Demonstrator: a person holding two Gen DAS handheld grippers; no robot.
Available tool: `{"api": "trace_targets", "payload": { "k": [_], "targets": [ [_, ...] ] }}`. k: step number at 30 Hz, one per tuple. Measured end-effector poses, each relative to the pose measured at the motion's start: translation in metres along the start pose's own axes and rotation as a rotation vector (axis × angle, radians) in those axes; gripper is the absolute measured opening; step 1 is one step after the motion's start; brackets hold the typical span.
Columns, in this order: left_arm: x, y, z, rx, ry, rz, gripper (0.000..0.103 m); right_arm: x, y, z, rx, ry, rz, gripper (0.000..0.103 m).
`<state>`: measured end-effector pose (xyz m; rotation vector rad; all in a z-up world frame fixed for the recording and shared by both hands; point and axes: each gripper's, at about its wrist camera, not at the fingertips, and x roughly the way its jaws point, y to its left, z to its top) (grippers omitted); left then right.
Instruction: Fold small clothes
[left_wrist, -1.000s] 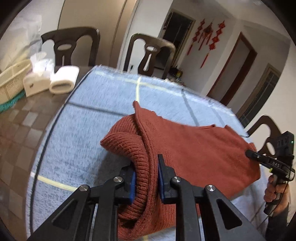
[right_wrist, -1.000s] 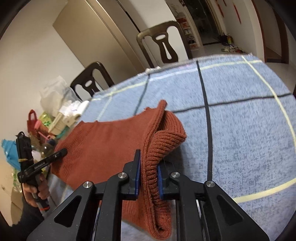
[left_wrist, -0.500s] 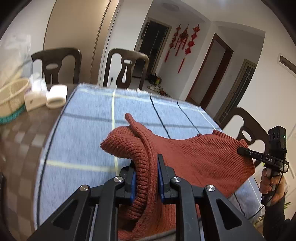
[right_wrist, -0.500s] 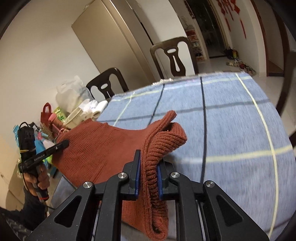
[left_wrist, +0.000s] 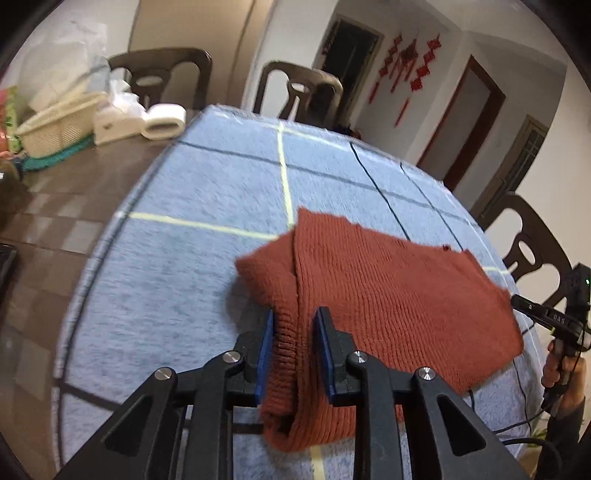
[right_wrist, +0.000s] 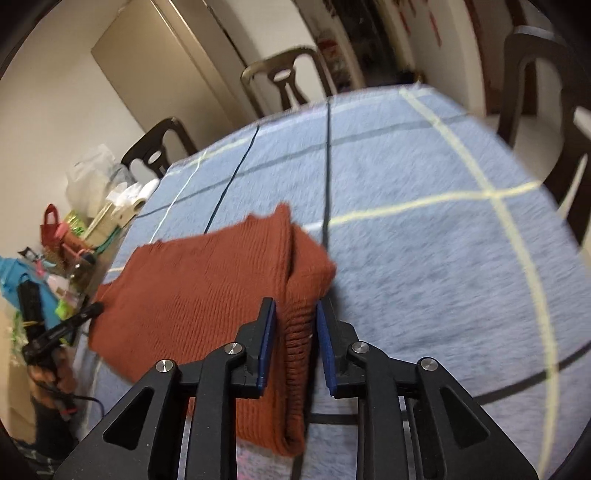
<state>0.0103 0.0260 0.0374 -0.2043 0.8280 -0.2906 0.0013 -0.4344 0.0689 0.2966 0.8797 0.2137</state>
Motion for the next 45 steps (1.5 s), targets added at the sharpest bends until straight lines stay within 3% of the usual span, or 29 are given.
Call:
{"api": "trace_targets", "payload": {
  "k": [3, 7, 10, 13, 17, 19, 22, 28, 34, 36, 42, 45],
  "targets": [
    [-0.014, -0.004, 0.007, 0.002, -0.042, 0.010, 0.026, -0.012, 0.012, -0.001, -0.040, -0.043, -0.039, 0.023],
    [-0.010, -0.025, 0.016, 0.046, -0.056, -0.033, 0.039, -0.001, 0.029, -0.002, -0.109, -0.033, -0.026, 0.023],
    [0.018, -0.042, 0.026, 0.096, -0.020, -0.032, 0.039, 0.022, 0.037, 0.007, -0.128, -0.006, -0.053, 0.023],
    [0.049, -0.042, 0.034, 0.099, 0.041, 0.027, 0.039, 0.042, 0.034, 0.019, -0.111, 0.001, -0.090, 0.023],
    [0.075, -0.039, 0.038, 0.088, 0.094, 0.039, 0.037, 0.067, 0.027, 0.028, -0.086, 0.069, -0.062, 0.023],
    [0.075, -0.038, 0.040, 0.084, 0.093, 0.031, 0.018, 0.067, 0.028, 0.030, -0.091, 0.061, -0.048, 0.006],
    [0.069, -0.035, 0.039, 0.078, 0.065, 0.018, 0.006, 0.060, 0.030, 0.031, -0.102, 0.030, -0.018, 0.006],
    [0.072, -0.021, 0.034, 0.021, 0.025, 0.036, 0.005, 0.067, 0.016, 0.033, -0.065, 0.020, -0.047, 0.006],
    [0.069, -0.024, 0.032, 0.029, 0.010, 0.054, 0.005, 0.069, 0.010, 0.032, -0.049, 0.021, -0.042, 0.007],
    [0.068, -0.024, 0.033, 0.028, 0.012, 0.053, 0.007, 0.067, 0.012, 0.034, -0.050, 0.026, -0.045, 0.011],
    [0.033, -0.032, 0.023, 0.054, -0.015, 0.031, 0.009, 0.027, 0.042, 0.020, -0.146, -0.045, -0.022, 0.021],
    [0.009, -0.045, 0.012, 0.095, -0.034, -0.012, 0.020, 0.010, 0.067, -0.001, -0.221, -0.051, 0.027, 0.022]
  ]
}}
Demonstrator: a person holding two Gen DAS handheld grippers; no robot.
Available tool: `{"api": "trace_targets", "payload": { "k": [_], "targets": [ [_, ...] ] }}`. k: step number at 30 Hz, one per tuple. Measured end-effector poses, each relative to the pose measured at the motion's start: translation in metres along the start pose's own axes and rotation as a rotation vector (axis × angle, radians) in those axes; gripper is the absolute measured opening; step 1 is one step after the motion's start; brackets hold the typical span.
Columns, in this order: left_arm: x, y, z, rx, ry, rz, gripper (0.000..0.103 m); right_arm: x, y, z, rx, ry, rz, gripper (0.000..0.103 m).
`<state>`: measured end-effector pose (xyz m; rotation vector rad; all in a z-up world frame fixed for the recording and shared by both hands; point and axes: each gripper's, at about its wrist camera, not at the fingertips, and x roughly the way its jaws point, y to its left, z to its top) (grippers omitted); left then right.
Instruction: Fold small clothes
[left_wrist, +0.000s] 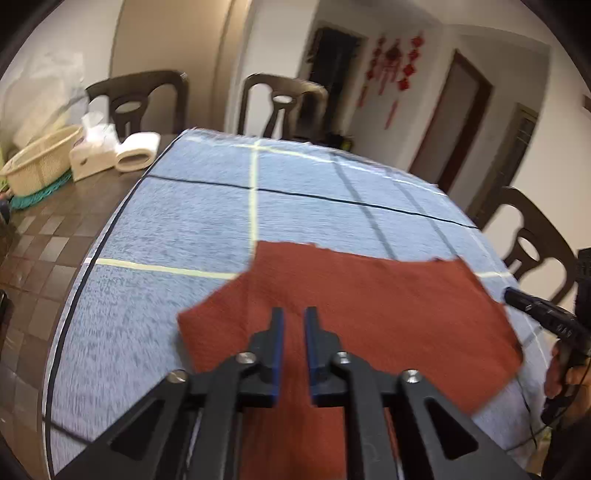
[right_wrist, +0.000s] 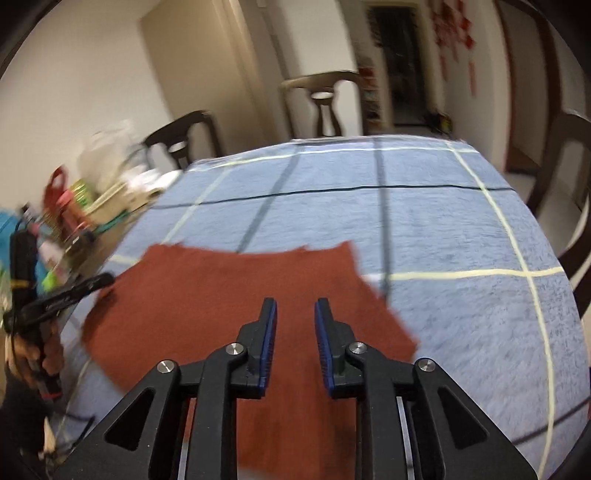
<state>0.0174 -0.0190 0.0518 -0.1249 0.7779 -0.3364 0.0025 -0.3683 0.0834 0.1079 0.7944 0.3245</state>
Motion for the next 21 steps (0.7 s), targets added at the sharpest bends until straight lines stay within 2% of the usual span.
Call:
{"api": "trace_targets", "payload": {
  "k": [1, 3, 7, 8, 10, 15, 18, 21],
  "targets": [
    [-0.006, -0.007, -0.004, 0.016, -0.006, -0.020, 0.025, -0.001, 0.010, -0.006, -0.027, 0.013, 0.021, 0.022],
    [-0.013, -0.024, -0.013, 0.053, 0.002, -0.076, 0.027, -0.001, 0.031, -0.020, -0.086, 0.041, 0.049, 0.022],
    [0.001, -0.058, -0.035, 0.147, 0.077, -0.170, 0.027, 0.014, 0.053, -0.044, -0.163, 0.105, 0.075, 0.022],
    [0.007, -0.064, -0.038, 0.164, 0.098, -0.164, 0.027, 0.022, 0.056, -0.049, -0.172, 0.134, 0.055, 0.022],
    [0.018, -0.070, -0.044, 0.190, 0.133, -0.151, 0.027, 0.021, 0.059, -0.050, -0.193, 0.127, 0.031, 0.022],
    [0.013, -0.067, -0.039, 0.189, 0.111, -0.130, 0.027, 0.006, 0.059, -0.050, -0.221, 0.108, -0.009, 0.022],
    [0.016, -0.059, -0.043, 0.180, 0.104, -0.087, 0.027, 0.007, 0.041, -0.056, -0.176, 0.123, -0.034, 0.023],
    [0.011, -0.050, -0.041, 0.146, 0.103, -0.108, 0.027, 0.004, 0.028, -0.053, -0.094, 0.121, -0.005, 0.023]
  ]
}}
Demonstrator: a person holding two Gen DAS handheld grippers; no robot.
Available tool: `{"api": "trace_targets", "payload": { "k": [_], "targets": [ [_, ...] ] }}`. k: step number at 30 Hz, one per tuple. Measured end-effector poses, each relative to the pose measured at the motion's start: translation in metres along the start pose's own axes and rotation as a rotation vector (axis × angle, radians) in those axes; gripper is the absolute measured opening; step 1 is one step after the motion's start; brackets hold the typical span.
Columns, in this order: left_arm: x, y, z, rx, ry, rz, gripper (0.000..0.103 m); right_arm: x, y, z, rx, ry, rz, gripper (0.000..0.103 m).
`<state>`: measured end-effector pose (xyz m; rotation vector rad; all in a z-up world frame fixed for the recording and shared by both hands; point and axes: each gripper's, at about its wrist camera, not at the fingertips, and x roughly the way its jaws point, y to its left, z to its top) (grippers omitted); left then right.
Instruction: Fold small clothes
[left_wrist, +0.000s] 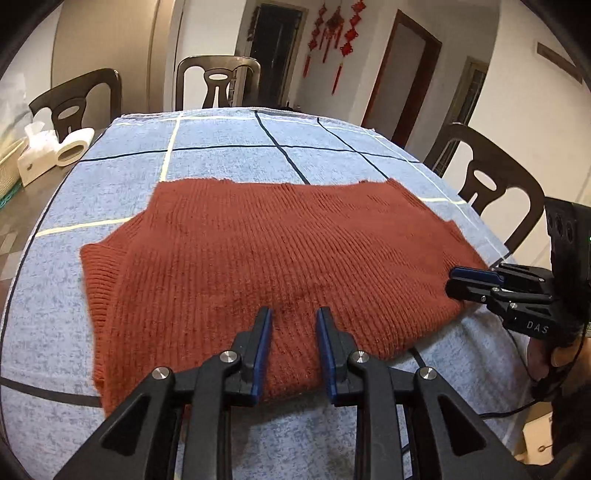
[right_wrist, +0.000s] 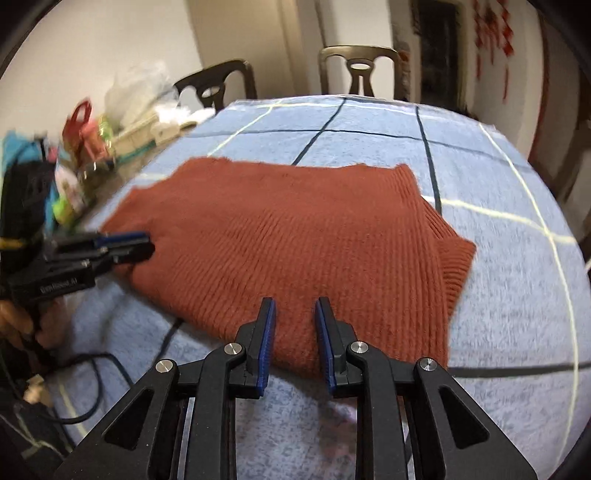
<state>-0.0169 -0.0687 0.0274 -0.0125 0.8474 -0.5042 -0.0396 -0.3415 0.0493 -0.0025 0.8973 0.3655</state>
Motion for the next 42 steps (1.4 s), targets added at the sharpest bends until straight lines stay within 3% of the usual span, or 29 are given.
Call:
{"api": "trace_targets", "payload": {
  "k": [5, 8, 10, 15, 19, 22, 24, 28, 32, 39, 42],
  "targets": [
    [-0.016, 0.018, 0.003, -0.054, -0.048, 0.050, 0.027, -0.013, -0.012, 0.007, 0.034, -0.060, -0.047, 0.023],
    [-0.009, 0.041, -0.001, -0.135, -0.029, 0.085, 0.033, -0.004, -0.030, 0.005, 0.102, -0.029, -0.087, 0.023],
    [-0.010, 0.047, -0.003, -0.157, -0.034, 0.059, 0.033, -0.002, -0.037, 0.003, 0.134, -0.032, -0.076, 0.023],
    [-0.026, 0.053, 0.002, -0.173, -0.076, 0.091, 0.035, -0.011, -0.035, 0.011, 0.130, -0.056, -0.093, 0.023],
    [-0.035, 0.074, 0.004, -0.247, -0.110, 0.138, 0.049, -0.010, -0.035, 0.014, 0.139, -0.061, -0.084, 0.023],
    [-0.030, 0.089, 0.003, -0.307, -0.100, 0.157, 0.051, -0.004, -0.034, 0.016, 0.132, -0.056, -0.071, 0.024],
    [-0.023, 0.096, 0.001, -0.334, -0.077, 0.143, 0.052, 0.001, -0.032, 0.018, 0.129, -0.051, -0.059, 0.033],
    [-0.012, 0.095, -0.003, -0.346, -0.055, 0.119, 0.053, 0.005, -0.031, 0.020, 0.127, -0.054, -0.051, 0.034],
    [-0.011, 0.089, -0.005, -0.368, -0.054, 0.045, 0.053, 0.005, -0.035, 0.020, 0.138, -0.059, -0.046, 0.034],
    [-0.011, 0.085, -0.008, -0.387, -0.066, 0.020, 0.052, 0.003, -0.038, 0.015, 0.147, -0.062, -0.047, 0.034],
    [-0.009, 0.088, -0.006, -0.392, -0.051, 0.045, 0.033, 0.002, -0.036, 0.015, 0.145, -0.063, -0.050, 0.034]
  ]
}}
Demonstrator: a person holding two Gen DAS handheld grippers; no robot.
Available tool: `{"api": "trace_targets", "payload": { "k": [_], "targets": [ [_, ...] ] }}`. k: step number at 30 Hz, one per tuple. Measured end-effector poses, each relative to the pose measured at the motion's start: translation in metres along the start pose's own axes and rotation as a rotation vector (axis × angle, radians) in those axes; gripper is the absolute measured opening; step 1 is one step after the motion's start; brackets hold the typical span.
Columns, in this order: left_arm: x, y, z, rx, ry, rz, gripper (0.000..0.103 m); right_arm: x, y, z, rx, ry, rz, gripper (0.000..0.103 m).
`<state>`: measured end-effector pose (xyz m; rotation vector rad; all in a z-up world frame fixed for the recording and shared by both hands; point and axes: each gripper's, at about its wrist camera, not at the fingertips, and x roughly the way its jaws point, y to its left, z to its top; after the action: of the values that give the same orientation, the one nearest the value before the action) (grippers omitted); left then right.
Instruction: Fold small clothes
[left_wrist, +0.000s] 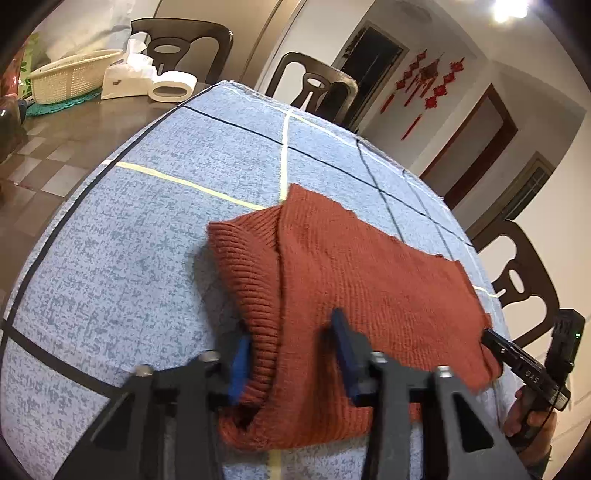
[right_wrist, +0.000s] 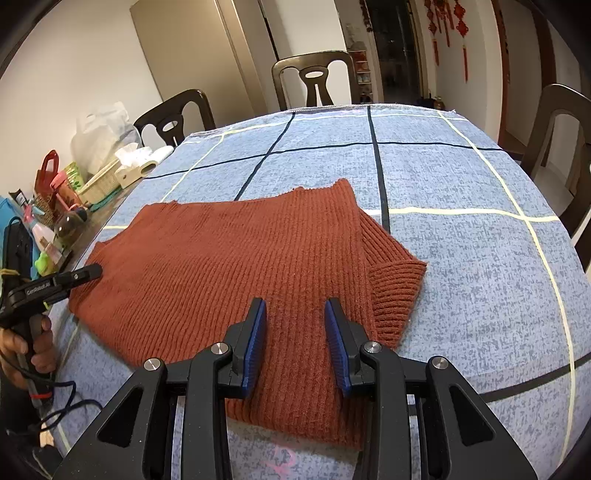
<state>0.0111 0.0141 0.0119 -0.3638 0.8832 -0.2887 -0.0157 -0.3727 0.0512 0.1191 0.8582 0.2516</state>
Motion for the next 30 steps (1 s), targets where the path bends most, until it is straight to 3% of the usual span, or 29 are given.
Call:
{"api": "trace_targets", "payload": {
  "k": [2, 6, 16, 21, 26, 30],
  "targets": [
    [0.001, 0.001, 0.001, -0.005, 0.014, -0.009, 0.024, -0.001, 0.000, -0.001, 0.004, -0.003, 0.002, 0.034],
    [-0.006, -0.006, 0.008, 0.006, 0.016, -0.031, 0.021, -0.005, -0.002, -0.003, 0.010, -0.009, 0.005, 0.034],
    [-0.028, -0.086, 0.036, 0.142, -0.036, -0.243, 0.019, -0.015, -0.010, -0.006, 0.046, -0.037, 0.025, 0.034],
    [0.000, -0.129, 0.027, 0.204, 0.038, -0.323, 0.016, -0.020, -0.016, -0.007, 0.071, -0.049, 0.038, 0.034],
    [0.053, -0.154, -0.002, 0.253, 0.212, -0.367, 0.012, -0.023, -0.024, -0.010, 0.114, -0.054, 0.074, 0.034],
    [0.048, -0.164, -0.015, 0.305, 0.217, -0.384, 0.017, -0.024, -0.025, -0.010, 0.137, -0.058, 0.108, 0.034]
  ]
}}
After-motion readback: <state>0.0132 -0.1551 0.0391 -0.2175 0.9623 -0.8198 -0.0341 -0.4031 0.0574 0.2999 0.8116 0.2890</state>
